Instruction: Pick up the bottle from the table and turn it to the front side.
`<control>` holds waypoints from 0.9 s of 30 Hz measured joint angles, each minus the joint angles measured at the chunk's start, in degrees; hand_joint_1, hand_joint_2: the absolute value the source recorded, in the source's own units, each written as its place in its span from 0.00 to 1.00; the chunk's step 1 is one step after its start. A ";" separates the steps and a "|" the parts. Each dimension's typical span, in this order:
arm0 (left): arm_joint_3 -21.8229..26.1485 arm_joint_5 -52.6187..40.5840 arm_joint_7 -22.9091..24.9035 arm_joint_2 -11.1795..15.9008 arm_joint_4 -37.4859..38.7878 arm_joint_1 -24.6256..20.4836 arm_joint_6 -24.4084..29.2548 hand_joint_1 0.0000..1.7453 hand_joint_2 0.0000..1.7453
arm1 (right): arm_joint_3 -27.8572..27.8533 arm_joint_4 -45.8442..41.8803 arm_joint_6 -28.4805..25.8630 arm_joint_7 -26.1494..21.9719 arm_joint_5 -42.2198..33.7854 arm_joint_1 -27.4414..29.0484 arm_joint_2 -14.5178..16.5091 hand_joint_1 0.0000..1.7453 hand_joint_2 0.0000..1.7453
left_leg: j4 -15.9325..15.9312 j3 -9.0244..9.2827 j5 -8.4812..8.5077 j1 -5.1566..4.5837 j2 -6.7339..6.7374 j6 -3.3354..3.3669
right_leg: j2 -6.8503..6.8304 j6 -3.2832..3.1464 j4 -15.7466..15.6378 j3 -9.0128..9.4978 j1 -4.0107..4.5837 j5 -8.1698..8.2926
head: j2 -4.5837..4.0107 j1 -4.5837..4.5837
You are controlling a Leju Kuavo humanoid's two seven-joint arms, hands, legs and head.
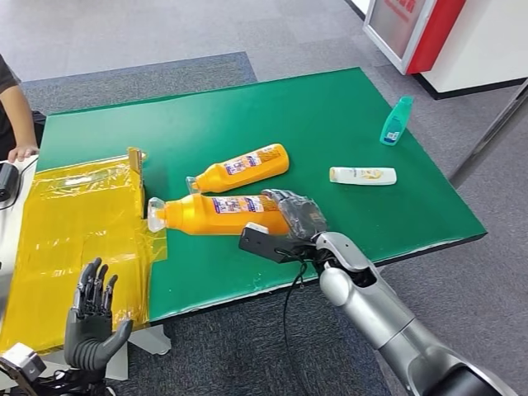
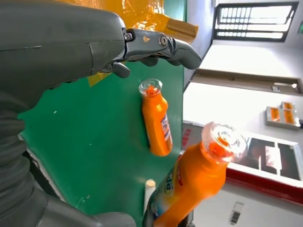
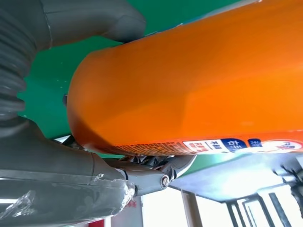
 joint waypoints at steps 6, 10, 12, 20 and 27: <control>3.27 7.31 5.04 -2.47 -0.75 -0.11 -1.73 0.00 1.00 | -1.99 -8.04 -2.44 -2.91 -6.11 5.40 0.26 1.00 1.00 | 0.00 -0.01 0.01 0.01 0.00 -0.01 | 0.00 0.01 0.00 -0.01 0.01 0.01 | 0.00 0.01; 2.98 9.34 8.95 -2.81 -0.76 -1.36 -5.81 0.00 1.00 | -1.07 -9.83 -4.04 -4.98 -7.35 8.76 1.98 1.00 1.00 | 0.00 -0.04 0.01 0.01 0.00 -0.01 | 0.00 0.01 0.00 -0.05 0.01 0.00 | 0.00 0.01; 1.77 9.92 10.91 -2.80 -0.76 -2.43 -7.14 0.00 1.00 | 0.15 -9.62 -5.42 -6.04 -7.22 9.93 3.30 1.00 1.00 | -0.01 -0.04 0.01 0.01 0.00 -0.02 | 0.00 0.01 0.00 -0.05 0.01 0.00 | 0.00 0.00; -5.11 12.30 13.71 -1.60 -0.85 -5.27 -12.63 0.00 1.00 | 6.49 -6.04 -9.98 -7.46 -4.95 11.45 6.43 1.00 1.00 | -0.01 -0.04 0.05 0.01 0.00 -0.05 | 0.00 0.01 0.01 -0.02 0.00 0.02 | 0.00 0.01; -9.49 12.11 14.21 0.08 -2.22 -5.59 -13.77 0.00 1.00 | 10.32 -1.82 -11.31 -7.37 -1.86 10.59 7.12 1.00 1.00 | -0.01 -0.04 0.05 0.01 0.00 -0.05 | 0.00 0.00 0.01 -0.04 0.01 0.02 | 0.00 0.01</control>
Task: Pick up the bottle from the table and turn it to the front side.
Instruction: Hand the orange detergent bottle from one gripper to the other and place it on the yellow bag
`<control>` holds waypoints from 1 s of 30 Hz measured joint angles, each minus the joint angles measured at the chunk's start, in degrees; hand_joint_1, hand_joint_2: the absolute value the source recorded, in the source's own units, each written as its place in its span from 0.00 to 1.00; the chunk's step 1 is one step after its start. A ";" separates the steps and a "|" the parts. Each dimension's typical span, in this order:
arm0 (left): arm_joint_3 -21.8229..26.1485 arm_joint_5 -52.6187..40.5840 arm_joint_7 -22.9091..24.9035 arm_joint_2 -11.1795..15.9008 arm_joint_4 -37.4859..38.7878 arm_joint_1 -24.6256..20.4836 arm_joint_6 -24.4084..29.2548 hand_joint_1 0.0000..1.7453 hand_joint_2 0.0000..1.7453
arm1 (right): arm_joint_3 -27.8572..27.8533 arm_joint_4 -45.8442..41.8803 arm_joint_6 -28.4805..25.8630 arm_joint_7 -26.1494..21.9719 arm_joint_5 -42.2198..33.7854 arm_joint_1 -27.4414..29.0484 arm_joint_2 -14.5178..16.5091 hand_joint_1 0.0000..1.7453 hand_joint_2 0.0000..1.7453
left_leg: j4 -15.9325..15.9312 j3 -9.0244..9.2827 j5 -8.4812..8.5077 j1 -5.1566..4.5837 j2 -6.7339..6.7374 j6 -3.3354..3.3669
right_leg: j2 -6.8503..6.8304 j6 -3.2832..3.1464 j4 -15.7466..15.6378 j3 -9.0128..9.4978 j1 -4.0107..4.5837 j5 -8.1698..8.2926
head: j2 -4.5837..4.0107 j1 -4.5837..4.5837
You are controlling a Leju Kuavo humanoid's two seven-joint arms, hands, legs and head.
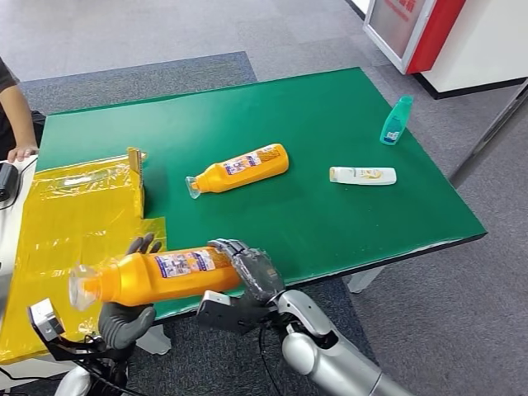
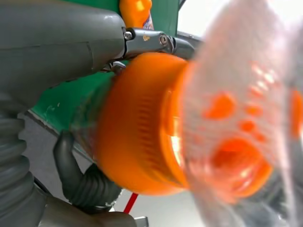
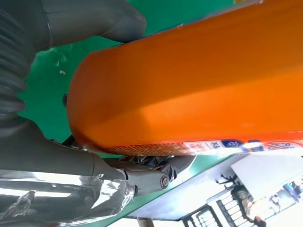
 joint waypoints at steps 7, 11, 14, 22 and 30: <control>-2.13 -2.90 -1.03 1.12 -0.82 -0.24 2.04 0.79 1.00 | 2.53 4.55 -0.63 0.80 0.87 -2.15 1.10 1.00 1.00 | 0.00 0.00 0.01 0.00 0.00 -0.02 | 0.00 0.00 0.00 -0.01 0.00 0.00 | 0.00 -0.01; -2.90 -8.25 -1.75 1.12 -2.05 0.14 8.75 1.00 1.00 | 2.88 5.72 -1.26 1.01 0.31 -2.07 1.29 0.96 1.00 | 0.00 0.00 0.02 0.00 0.00 -0.02 | 0.00 0.00 0.00 -0.01 -0.01 0.00 | 0.00 0.01; -3.19 -9.68 -1.69 1.07 -2.70 0.41 10.70 1.00 1.00 | 2.92 5.89 -1.50 1.01 0.07 -1.87 1.29 0.30 1.00 | 0.00 0.00 0.01 0.00 0.00 -0.02 | 0.00 0.00 0.00 -0.01 -0.01 0.00 | 0.00 0.01; -3.61 -24.78 -2.34 0.63 -4.93 1.49 27.76 1.00 1.00 | 2.95 2.64 -1.83 1.22 -0.72 0.23 0.95 0.00 1.00 | 0.00 -0.01 0.01 0.00 0.01 -0.02 | 0.00 0.00 0.00 -0.05 0.00 0.00 | 0.00 0.00; -2.78 -43.28 -5.74 0.41 -11.02 3.24 55.88 1.00 1.00 | 1.41 -6.56 -2.35 2.44 -0.19 4.51 -0.81 0.00 1.00 | 0.00 -0.03 0.01 0.00 0.00 -0.02 | 0.00 0.00 -0.01 -0.04 0.00 0.00 | 0.00 0.01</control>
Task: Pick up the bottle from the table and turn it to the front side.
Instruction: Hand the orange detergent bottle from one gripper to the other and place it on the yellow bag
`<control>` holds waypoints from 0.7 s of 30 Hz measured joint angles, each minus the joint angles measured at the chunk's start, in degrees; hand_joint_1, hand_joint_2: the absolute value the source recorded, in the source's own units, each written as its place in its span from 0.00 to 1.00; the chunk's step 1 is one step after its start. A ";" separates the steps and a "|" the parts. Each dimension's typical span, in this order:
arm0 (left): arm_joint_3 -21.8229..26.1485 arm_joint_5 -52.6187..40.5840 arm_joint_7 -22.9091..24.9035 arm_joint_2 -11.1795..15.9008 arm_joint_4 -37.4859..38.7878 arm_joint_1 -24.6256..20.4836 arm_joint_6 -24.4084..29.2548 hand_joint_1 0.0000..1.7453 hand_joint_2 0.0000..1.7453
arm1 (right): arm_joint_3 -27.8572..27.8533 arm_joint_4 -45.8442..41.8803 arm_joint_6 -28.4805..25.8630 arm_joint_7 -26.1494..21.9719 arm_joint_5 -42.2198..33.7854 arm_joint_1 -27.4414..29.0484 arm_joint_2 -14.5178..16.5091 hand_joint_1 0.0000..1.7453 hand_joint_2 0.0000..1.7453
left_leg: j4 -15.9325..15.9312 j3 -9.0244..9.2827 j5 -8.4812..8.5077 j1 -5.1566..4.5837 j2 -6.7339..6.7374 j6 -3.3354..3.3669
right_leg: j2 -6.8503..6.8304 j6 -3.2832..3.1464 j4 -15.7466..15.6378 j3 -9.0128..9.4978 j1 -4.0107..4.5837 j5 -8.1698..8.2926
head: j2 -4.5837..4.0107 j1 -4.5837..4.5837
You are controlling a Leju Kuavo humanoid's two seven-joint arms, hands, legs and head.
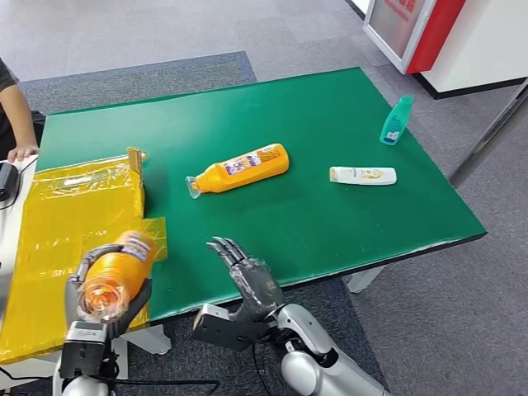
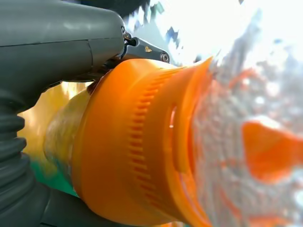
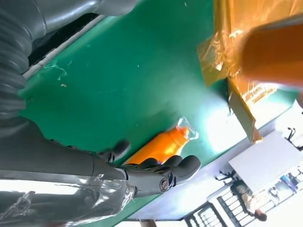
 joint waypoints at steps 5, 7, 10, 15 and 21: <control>2.91 -9.52 2.49 1.37 -1.89 -0.15 11.83 1.00 1.00 | -1.70 -3.16 -0.01 0.04 0.00 2.24 -1.14 0.00 1.00 | 0.00 0.01 0.01 0.00 0.00 -0.01 | 0.00 0.00 0.00 -0.01 0.01 0.00 | 0.00 -0.02; 3.89 -15.13 5.35 2.05 -2.00 -0.34 13.52 1.00 1.00 | -2.20 -3.83 0.07 0.02 0.01 2.99 -1.44 0.00 1.00 | 0.00 0.01 0.01 0.01 0.00 -0.01 | 0.00 0.00 0.00 -0.01 0.01 0.00 | 0.00 -0.02; 5.44 -27.00 13.99 4.31 -1.69 -1.01 13.20 1.00 1.00 | -3.16 -4.78 0.59 -0.28 0.26 4.76 -1.81 0.00 1.00 | 0.00 0.02 0.01 0.01 0.00 -0.02 | 0.00 0.00 0.00 -0.01 0.01 0.00 | 0.00 -0.01; 7.53 -33.48 19.92 8.20 -0.09 -1.88 10.61 1.00 1.00 | -4.53 -6.31 1.30 -1.04 0.54 8.08 -2.36 0.00 1.00 | 0.00 0.00 0.02 0.01 0.01 -0.03 | 0.00 -0.01 0.01 -0.04 0.01 0.00 | 0.00 -0.02; 8.08 -38.35 25.60 11.59 3.76 -3.42 2.98 1.00 1.00 | -5.63 -7.16 2.18 -1.83 -3.70 12.10 -3.27 0.00 1.00 | 0.00 -0.01 0.01 0.00 0.00 -0.03 | -0.01 -0.03 -0.01 -0.04 0.00 -0.02 | 0.00 -0.01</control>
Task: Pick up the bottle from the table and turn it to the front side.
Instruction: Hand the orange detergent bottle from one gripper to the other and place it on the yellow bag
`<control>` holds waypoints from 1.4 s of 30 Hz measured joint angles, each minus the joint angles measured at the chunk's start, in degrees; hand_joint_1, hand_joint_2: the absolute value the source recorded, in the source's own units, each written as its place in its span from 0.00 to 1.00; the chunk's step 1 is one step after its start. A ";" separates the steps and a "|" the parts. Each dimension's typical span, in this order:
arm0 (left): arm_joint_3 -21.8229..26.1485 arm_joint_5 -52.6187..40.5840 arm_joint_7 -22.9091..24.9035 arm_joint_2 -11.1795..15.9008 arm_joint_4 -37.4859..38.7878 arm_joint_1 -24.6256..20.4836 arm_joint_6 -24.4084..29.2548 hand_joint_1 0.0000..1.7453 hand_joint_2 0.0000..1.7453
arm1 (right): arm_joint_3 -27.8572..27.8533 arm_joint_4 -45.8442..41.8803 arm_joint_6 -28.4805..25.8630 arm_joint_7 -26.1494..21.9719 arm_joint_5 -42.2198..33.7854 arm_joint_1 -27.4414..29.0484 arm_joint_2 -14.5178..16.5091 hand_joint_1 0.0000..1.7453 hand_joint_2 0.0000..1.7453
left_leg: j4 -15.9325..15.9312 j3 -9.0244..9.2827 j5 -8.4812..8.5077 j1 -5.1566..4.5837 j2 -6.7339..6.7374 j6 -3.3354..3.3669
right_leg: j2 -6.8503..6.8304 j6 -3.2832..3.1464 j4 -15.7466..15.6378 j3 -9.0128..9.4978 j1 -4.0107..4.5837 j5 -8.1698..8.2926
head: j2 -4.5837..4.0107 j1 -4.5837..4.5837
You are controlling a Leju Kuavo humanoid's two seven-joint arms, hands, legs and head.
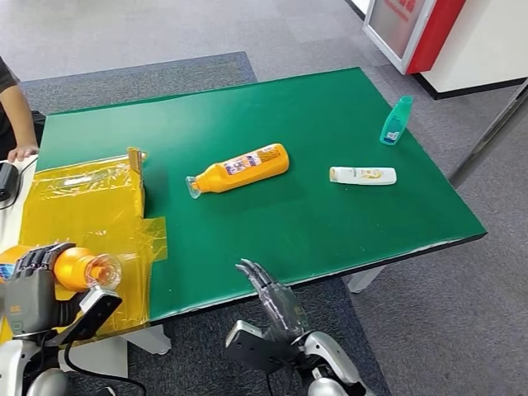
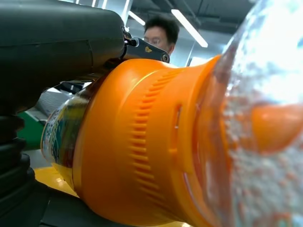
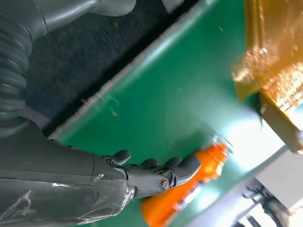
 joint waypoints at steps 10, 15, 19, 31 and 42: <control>-1.74 -2.78 7.15 -0.25 12.11 -8.46 -9.13 1.00 1.00 | 0.83 2.94 -0.33 -1.08 -5.57 2.92 -1.28 0.00 1.00 | 0.00 0.00 0.03 0.00 0.00 -0.01 | 0.00 -0.01 0.00 -0.01 0.00 0.06 | 0.00 -0.01; -3.74 -3.04 9.83 -1.97 16.31 -13.12 -11.02 1.00 1.00 | 2.27 5.33 0.21 -1.18 -5.65 2.15 -1.32 0.00 1.00 | 0.00 0.00 0.05 0.00 0.00 -0.01 | 0.00 0.01 0.00 0.01 0.00 0.09 | 0.00 -0.01; -5.29 -3.44 10.84 -3.43 18.41 -15.68 -11.93 1.00 1.00 | 3.24 7.14 0.80 -1.45 -5.65 1.45 -1.32 0.00 1.00 | 0.00 -0.01 0.05 0.00 0.00 -0.01 | 0.00 0.03 0.00 0.00 0.00 0.10 | 0.00 -0.01; -9.14 -0.44 11.18 -5.77 21.78 -19.05 -19.55 0.00 1.00 | 4.26 10.57 2.39 -1.78 -5.62 -0.02 -1.29 0.00 1.00 | 0.00 -0.02 0.05 0.00 0.00 -0.01 | 0.00 0.02 0.00 -0.02 0.00 0.10 | 0.00 -0.01; -12.02 1.78 12.57 -6.19 24.54 -19.46 -23.45 0.00 0.00 | 4.26 12.49 3.22 -1.59 -5.46 -0.59 -1.22 0.00 1.00 | 0.00 -0.02 0.05 0.00 0.00 -0.01 | 0.00 0.03 0.00 0.00 0.00 0.10 | 0.00 -0.01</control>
